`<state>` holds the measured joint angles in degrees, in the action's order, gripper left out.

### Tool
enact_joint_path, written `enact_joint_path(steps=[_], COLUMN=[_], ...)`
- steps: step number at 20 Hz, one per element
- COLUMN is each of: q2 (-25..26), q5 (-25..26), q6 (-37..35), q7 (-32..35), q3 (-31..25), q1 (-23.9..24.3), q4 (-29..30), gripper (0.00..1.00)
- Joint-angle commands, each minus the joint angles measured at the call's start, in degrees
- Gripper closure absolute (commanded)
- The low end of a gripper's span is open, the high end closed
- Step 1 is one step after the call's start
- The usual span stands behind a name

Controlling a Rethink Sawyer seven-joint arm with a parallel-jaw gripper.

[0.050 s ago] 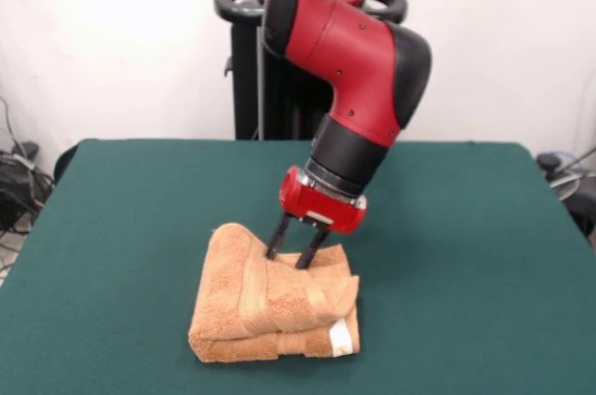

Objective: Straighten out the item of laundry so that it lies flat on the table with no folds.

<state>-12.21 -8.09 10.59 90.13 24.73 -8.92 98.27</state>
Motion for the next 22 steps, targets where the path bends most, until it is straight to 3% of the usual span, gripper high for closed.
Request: enact_joint_path(steps=[1, 4, 13, 14, 19, 22], q2=[4.41, 4.55, 4.09, 4.0, 2.95, 3.91], q5=[4.95, 3.32, 4.69, 5.42, 6.68, 10.08], q6=[-5.94, -6.63, -6.39, -5.76, -7.96, -5.17], q7=[4.76, 6.46, 6.94, 6.99, 6.46, 6.15], q3=[-19.75, -17.56, -20.35, -20.57, -23.7, -27.28], q1=[4.18, 2.06, 4.41, 4.65, 7.62, 11.27], q4=[-7.06, -7.19, -7.14, -7.12, -6.15, -6.14], gripper=[1.0, 1.0, 1.0, 0.0, 0.0, 0.0])
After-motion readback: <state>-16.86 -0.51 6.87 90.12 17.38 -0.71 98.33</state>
